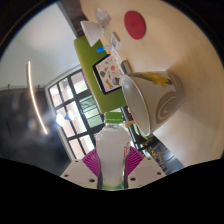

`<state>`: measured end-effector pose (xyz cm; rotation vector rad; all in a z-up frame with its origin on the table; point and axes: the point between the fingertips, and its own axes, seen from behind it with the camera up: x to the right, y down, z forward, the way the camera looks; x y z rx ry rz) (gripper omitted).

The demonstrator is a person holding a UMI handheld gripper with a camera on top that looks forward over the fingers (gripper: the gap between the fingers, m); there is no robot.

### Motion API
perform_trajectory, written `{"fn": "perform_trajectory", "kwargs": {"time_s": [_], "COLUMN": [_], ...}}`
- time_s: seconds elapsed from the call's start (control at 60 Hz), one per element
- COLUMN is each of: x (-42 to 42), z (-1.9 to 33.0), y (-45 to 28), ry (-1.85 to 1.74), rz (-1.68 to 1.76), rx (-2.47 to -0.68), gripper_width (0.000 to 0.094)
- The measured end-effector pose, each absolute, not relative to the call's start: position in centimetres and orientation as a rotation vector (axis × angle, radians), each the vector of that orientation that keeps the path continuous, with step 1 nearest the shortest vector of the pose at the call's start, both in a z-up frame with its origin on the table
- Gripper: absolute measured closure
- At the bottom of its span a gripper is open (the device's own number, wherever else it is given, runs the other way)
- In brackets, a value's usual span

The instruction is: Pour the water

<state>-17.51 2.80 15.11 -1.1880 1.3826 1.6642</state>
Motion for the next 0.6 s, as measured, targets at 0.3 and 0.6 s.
{"fn": "perform_trajectory", "kwargs": {"time_s": [0.3,0.6], "x": [-17.6,-16.2], "z": [15.0,26.1], "y": [2.3,0.1], "ry": [1.556,0.740], "rz": [1.845,1.419], "rx": [-1.126,-1.271], "gripper_width": [0.0650,0.0651]}}
